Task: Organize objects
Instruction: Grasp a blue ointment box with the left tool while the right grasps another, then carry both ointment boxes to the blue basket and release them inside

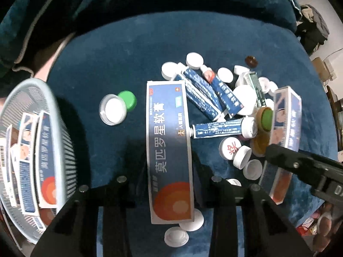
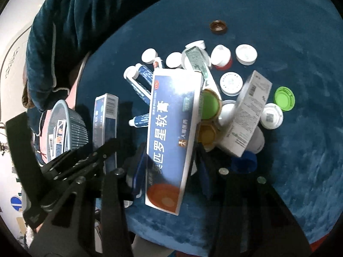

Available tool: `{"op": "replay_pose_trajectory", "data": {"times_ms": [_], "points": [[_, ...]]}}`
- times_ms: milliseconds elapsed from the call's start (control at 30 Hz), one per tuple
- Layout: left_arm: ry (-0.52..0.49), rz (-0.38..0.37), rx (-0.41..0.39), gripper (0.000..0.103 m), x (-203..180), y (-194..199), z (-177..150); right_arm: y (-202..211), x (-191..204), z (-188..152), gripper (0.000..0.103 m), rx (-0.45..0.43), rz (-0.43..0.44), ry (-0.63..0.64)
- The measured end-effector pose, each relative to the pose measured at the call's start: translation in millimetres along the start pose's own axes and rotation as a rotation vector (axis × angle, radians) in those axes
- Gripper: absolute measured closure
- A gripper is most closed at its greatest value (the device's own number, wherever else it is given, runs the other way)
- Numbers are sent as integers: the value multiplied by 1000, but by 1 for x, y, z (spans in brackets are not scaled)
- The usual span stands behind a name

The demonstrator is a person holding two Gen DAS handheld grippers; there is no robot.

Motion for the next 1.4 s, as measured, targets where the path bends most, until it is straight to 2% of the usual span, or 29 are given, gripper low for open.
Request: {"op": "replay_pose_trajectory", "data": {"times_ms": [300, 533, 1000, 1133, 1233, 1333, 1400], "points": [[23, 68, -94, 65, 7, 46, -7, 2, 42, -2, 59, -13, 56, 49], [95, 152, -152, 65, 52, 81, -17, -6, 90, -8, 59, 8, 106, 116], [326, 303, -218, 65, 174, 136, -72, -37, 205, -52, 59, 98, 201, 298], [375, 343, -213, 65, 200, 142, -88, -48, 228, -63, 59, 127, 213, 331], [387, 355, -186, 65, 214, 137, -97, -58, 236, -67, 58, 140, 192, 350], [371, 303, -135, 64, 220, 118, -100, -72, 238, -70, 56, 171, 142, 372], [378, 301, -120, 61, 221, 110, -104, -77, 235, -69, 38, 186, 146, 357]]}}
Point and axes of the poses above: each gripper's, at about its wrist camera, not at the fingertips, and y roughly against the way its jaws point, x to its left, z to its top, the point moved 3 cm from there along -y, roughly the way its jaws point, and after that the axes turned 11 degrees about -y, right-handed, at the moved point
